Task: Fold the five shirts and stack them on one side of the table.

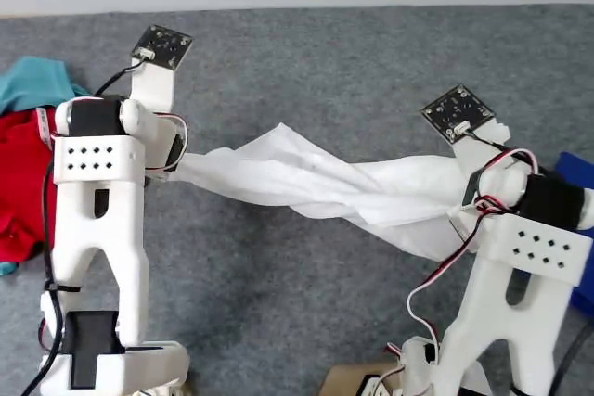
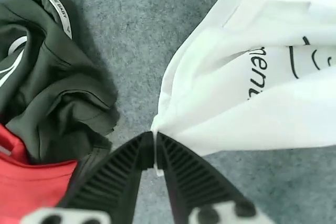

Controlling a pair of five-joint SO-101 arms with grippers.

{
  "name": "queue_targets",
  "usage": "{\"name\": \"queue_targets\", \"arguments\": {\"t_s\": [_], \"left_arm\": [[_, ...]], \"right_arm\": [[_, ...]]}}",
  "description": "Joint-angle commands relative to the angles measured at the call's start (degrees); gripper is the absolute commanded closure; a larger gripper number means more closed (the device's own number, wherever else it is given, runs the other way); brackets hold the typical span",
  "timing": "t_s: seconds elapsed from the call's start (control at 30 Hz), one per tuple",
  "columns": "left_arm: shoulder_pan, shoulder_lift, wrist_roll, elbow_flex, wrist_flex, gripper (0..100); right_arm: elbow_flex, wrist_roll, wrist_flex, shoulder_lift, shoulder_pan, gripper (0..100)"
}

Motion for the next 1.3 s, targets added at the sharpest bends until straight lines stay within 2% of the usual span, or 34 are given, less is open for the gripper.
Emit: {"name": "queue_targets", "arguments": {"t_s": [0.0,0.1,0.2,0.33,0.5,0.63,0.73,1.03,1.13,1.27], "left_arm": [[-0.4,-3.2,0.4,-2.1,0.8,94],[-0.5,-3.2,-2.2,-2.1,0.8,83],[-0.4,-3.3,-5.5,-2.2,0.8,77],[-0.1,-3.3,-11.9,-2.2,1.3,77],[0.0,-2.6,-22.5,-0.5,6.0,77],[0.6,-2.6,-35.8,8.2,6.2,77],[1.4,-2.6,-41.1,15.5,4.9,77],[8.7,-2.6,-41.3,32.0,-10.2,77],[10.2,-2.6,-39.3,34.9,-16.4,77],[10.9,-2.6,-39.2,37.0,-20.8,77]], "right_arm": [[-3.2,0.4,-0.1,-1.6,0.6,99.0],[-3.2,0.4,-0.1,-1.6,0.6,99.0],[-3.2,0.4,-0.1,-1.6,0.6,99.0],[-3.2,0.5,-0.1,-1.6,0.6,99.0],[-3.2,0.5,-0.1,-1.6,0.7,99.0],[-3.1,0.5,-0.2,-1.5,0.7,99.0],[-3.1,0.6,-0.2,-1.5,0.7,99.0],[-3.1,0.6,-0.2,-1.5,0.7,98.9],[-3.1,0.6,0.0,-1.6,0.7,98.9],[-3.1,0.6,0.2,-1.8,0.7,98.9]]}}
